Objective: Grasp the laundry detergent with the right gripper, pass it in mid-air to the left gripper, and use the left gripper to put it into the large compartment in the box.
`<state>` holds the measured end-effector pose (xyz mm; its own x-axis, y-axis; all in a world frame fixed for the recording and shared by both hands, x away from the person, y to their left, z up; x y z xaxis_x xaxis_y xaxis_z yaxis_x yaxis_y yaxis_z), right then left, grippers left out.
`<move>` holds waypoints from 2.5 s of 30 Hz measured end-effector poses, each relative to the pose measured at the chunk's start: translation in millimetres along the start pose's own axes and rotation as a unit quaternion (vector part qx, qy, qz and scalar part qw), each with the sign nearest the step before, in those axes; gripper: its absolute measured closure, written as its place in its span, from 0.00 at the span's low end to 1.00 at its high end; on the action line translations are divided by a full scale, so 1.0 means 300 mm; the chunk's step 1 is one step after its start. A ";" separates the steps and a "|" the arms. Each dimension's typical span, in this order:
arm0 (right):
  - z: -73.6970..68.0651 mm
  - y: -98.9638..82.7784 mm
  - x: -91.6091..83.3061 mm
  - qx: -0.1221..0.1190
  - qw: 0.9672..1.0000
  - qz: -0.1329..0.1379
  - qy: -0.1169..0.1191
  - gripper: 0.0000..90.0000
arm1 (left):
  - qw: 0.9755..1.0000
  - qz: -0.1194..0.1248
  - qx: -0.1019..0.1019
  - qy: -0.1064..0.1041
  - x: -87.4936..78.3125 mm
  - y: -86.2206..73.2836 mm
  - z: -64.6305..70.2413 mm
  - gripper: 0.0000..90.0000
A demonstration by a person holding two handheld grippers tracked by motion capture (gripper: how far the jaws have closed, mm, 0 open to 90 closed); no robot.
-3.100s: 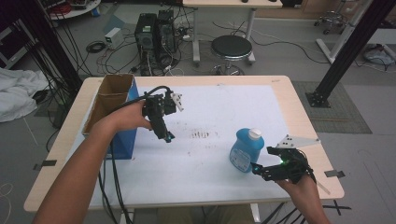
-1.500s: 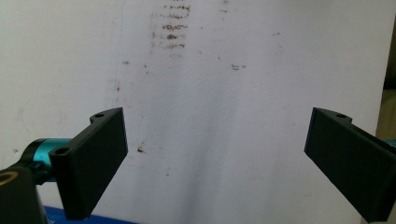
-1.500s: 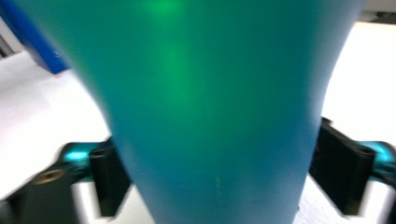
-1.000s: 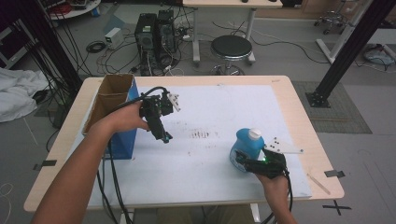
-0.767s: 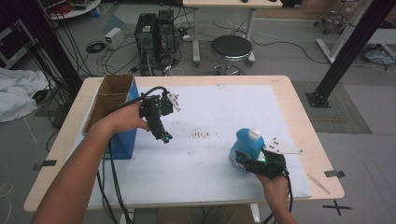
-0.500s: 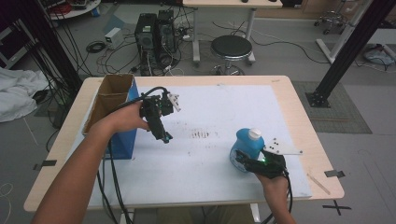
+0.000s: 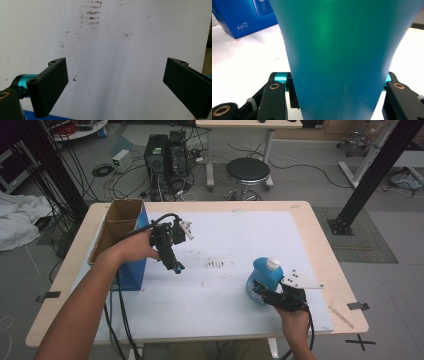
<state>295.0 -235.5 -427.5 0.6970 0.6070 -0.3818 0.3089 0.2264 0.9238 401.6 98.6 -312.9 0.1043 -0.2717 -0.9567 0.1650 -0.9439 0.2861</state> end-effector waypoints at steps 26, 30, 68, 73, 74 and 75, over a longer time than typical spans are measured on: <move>0.055 0.303 -0.073 -0.103 0.969 -0.055 0.219 0.51 | 1.000 0.007 0.007 0.008 -0.163 0.089 0.083 0.07; 0.056 0.344 -0.053 -0.122 0.958 -0.060 0.252 0.51 | 1.000 -0.002 0.000 0.002 -0.183 0.109 0.095 0.07; -0.098 0.430 0.155 -0.174 0.912 -0.078 0.364 0.51 | 0.998 0.010 0.052 -0.036 -0.255 0.223 0.195 0.07; -0.120 0.433 0.176 -0.178 0.910 -0.079 0.366 0.51 | 0.998 0.008 0.055 -0.042 -0.255 0.233 0.202 0.07; -0.124 0.434 0.180 -0.178 0.910 -0.079 0.366 0.51 | 0.998 0.010 0.056 -0.042 -0.256 0.236 0.202 0.07; -0.136 0.434 0.191 -0.180 0.909 -0.081 0.367 0.51 | 0.997 0.012 0.056 -0.043 -0.257 0.242 0.204 0.07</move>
<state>348.8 -140.1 -327.9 0.0002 0.8587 -0.5124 0.0441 0.5119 0.8579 345.7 39.6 -221.8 0.0224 -0.3046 -0.9522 0.0525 -0.9508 0.3054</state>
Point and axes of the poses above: each handheld gripper's, and its own axes: x roughly forward along the jaws, y roughly out of its top, z roughly to its right, the point moved 2 cm from there along x, roughly forward along the jaws, and after that the axes turned 3 degrees about -z, right-handed, at the moved point
